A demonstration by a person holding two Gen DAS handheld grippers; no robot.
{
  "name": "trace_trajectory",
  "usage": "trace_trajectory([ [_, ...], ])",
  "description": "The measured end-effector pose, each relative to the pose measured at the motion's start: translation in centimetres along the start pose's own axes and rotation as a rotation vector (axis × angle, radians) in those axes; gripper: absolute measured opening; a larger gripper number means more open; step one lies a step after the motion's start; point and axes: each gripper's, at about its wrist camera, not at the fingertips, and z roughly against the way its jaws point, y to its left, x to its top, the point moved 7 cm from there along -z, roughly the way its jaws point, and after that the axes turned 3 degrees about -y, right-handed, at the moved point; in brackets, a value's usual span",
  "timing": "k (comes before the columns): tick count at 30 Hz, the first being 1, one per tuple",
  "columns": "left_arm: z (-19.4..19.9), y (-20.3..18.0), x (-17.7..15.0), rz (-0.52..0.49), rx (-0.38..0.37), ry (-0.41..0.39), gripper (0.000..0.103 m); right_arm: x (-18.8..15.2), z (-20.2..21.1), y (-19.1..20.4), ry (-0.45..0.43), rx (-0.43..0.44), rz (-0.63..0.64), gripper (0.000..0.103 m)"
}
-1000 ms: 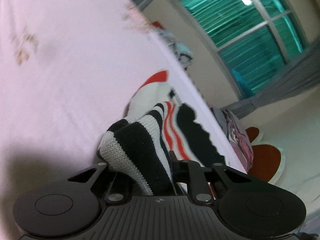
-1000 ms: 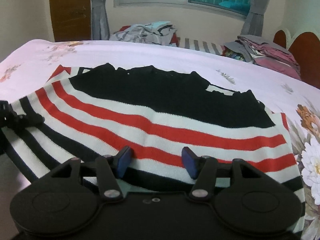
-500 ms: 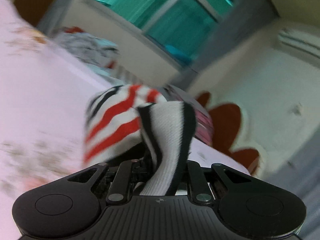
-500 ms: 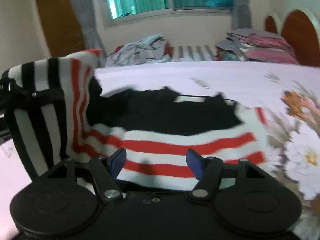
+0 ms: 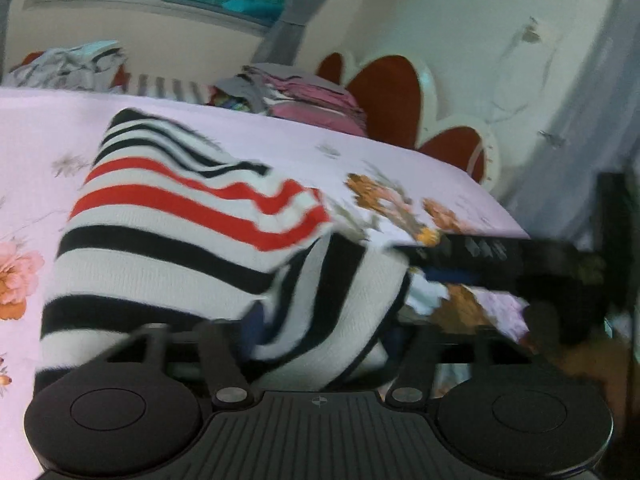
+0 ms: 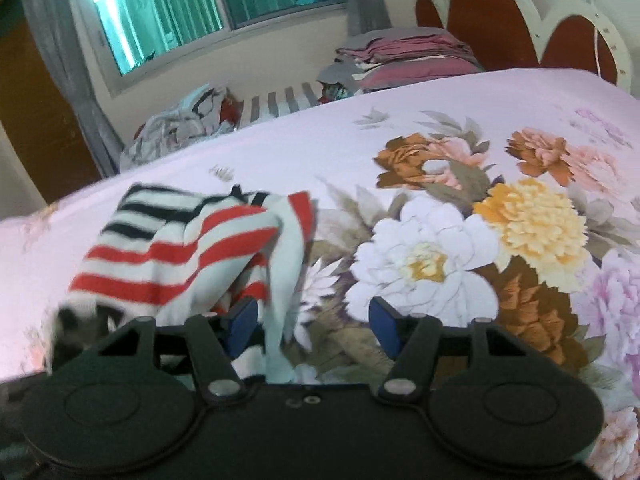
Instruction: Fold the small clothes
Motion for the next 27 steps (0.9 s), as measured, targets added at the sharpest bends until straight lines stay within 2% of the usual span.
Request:
trace_trajectory([
  [1, 1.0, -1.3, -0.6, -0.025, -0.013, 0.002, 0.073, 0.3, 0.0, -0.1, 0.004, 0.029, -0.028, 0.062],
  [4, 3.5, -3.2, -1.2, -0.071, -0.055, 0.004, 0.073, 1.1, -0.5, 0.5, 0.046, 0.155, -0.123, 0.063],
  [5, 5.6, -3.4, -2.1, -0.070, -0.057, -0.009, 0.073, 0.9, -1.0, 0.9, 0.077, 0.205, -0.157, 0.066],
  [8, 9.0, -1.4, -1.8, -0.072, 0.018, -0.074, 0.073, -0.1, -2.7, 2.1, 0.183, 0.299, -0.233, 0.067],
  [12, 11.6, 2.7, -0.8, -0.031, 0.132, -0.139, 0.074, -0.8, -3.8, 2.8, 0.211, 0.294, -0.244, 0.068],
  [13, 11.9, 3.7, -0.7, -0.021, 0.158, -0.140, 0.074, -0.6, -3.6, 2.6, 0.185, 0.276, -0.250, 0.064],
  [14, 12.3, 4.6, -0.6, -0.007, 0.184, -0.143, 0.074, 0.1, -3.0, 2.3, 0.129, 0.222, -0.239, 0.059],
  [15, 12.7, 5.5, -0.5, 0.012, 0.203, -0.148, 0.074, 0.9, -2.1, 2.2, 0.070, 0.181, -0.209, 0.061],
  [16, 12.9, 6.3, -0.5, 0.032, 0.215, -0.147, 0.074, 1.5, -1.5, 2.5, 0.037, 0.198, -0.181, 0.063],
  [18, 12.8, 7.4, -0.6, 0.054, 0.230, -0.142, 0.074, 1.4, -1.8, 3.5, 0.091, 0.256, -0.155, 0.063],
  [21, 11.2, 8.5, -0.6, 0.096, 0.239, -0.127, 0.074, -0.3, -3.8, 3.8, 0.204, 0.270, -0.168, 0.063],
  [24, 9.2, 9.0, -0.8, 0.119, 0.245, -0.113, 0.074, -1.6, -4.8, 3.4, 0.249, 0.308, -0.252, 0.054],
  [25, 8.3, 9.0, -0.8, 0.122, 0.247, -0.107, 0.074, -1.8, -5.0, 3.5, 0.256, 0.313, -0.261, 0.044],
  [27, 7.6, 8.9, -0.9, 0.121, 0.242, -0.102, 0.074, -1.9, -5.6, 4.0, 0.266, 0.325, -0.256, 0.044],
])
